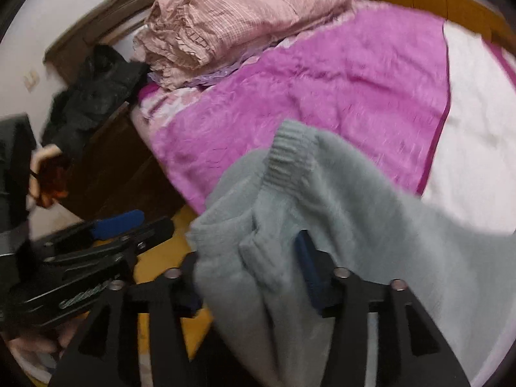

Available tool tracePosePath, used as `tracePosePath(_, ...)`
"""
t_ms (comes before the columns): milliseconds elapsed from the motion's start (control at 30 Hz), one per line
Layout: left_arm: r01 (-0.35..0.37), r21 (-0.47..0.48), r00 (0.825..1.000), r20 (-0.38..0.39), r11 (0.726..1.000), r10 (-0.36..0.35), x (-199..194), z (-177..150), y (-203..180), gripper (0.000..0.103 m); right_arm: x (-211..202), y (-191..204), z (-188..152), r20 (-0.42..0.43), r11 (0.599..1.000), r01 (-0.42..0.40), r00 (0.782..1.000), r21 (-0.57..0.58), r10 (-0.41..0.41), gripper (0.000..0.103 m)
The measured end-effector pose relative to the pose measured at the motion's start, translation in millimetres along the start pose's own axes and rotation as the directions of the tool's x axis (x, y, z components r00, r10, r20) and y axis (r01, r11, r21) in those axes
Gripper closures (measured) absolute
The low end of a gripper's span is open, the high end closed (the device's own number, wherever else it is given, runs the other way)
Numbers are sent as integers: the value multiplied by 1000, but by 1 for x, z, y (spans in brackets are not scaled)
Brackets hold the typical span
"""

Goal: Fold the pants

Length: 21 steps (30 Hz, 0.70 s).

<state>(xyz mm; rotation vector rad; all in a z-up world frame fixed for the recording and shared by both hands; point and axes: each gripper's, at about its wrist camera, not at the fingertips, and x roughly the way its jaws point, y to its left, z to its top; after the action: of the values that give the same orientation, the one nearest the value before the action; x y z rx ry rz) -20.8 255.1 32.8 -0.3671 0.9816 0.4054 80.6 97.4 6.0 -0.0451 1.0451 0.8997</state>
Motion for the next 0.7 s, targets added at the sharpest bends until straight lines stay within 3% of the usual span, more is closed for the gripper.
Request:
tracePosePath(100, 23, -11, 1000, -12, 1000, -24, -3, 0, 2, 52, -13, -4, -6, -2, 998, -54, 999, 18, 54, 48)
tracePosePath(267, 79, 1, 997, 1, 997, -79, -12, 3, -12, 51, -49, -9, -9, 57, 998, -57, 997, -15, 58, 43)
tracePosePath(400, 161, 26, 987, 3, 987, -161, -10, 1, -29, 49, -74, -23, -26, 95, 992, 91, 992, -85, -83, 42)
tracePosePath(500, 188, 52, 982, -29, 981, -187, 1, -2, -42, 48, -87, -45, -46, 91, 970, 224, 972, -93, -215, 42)
tracePosePath(700, 184, 63, 981, -78, 981, -179, 28, -10, -55, 48, -91, -91, -88, 17, 936, 350, 937, -39, -350, 42)
